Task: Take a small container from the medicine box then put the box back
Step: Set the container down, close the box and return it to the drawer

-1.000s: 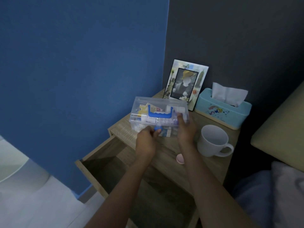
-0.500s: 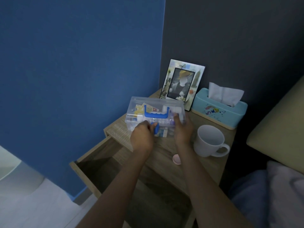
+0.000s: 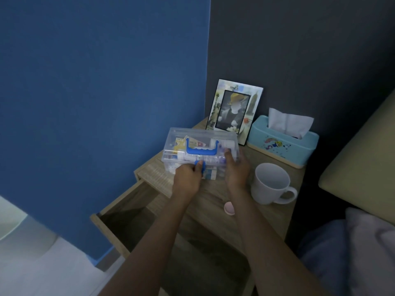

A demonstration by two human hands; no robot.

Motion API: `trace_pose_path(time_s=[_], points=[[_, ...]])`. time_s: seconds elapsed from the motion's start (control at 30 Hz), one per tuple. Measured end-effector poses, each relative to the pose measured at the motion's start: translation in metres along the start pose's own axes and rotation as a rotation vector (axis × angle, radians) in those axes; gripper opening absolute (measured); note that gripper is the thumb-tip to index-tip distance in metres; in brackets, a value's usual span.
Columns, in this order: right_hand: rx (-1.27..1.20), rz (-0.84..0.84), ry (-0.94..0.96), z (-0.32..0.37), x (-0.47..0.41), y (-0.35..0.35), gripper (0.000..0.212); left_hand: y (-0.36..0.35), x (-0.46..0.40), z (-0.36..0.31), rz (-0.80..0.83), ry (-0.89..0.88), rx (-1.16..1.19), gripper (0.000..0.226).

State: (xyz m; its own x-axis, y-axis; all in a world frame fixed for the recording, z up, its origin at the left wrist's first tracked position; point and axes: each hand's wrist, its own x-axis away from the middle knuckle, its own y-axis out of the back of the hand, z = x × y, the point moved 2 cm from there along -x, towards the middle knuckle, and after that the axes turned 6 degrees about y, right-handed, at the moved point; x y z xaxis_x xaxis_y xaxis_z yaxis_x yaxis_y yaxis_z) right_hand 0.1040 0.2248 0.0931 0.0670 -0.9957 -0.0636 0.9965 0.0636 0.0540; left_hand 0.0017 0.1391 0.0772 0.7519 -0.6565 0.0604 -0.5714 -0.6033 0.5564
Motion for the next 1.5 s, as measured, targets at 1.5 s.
trace_pose_path(time_s=[1.5], points=[[-0.136,0.191,-0.396,0.059,0.056,0.011,0.034,0.147,-0.019,-0.009,0.147,0.208,0.427,0.021]])
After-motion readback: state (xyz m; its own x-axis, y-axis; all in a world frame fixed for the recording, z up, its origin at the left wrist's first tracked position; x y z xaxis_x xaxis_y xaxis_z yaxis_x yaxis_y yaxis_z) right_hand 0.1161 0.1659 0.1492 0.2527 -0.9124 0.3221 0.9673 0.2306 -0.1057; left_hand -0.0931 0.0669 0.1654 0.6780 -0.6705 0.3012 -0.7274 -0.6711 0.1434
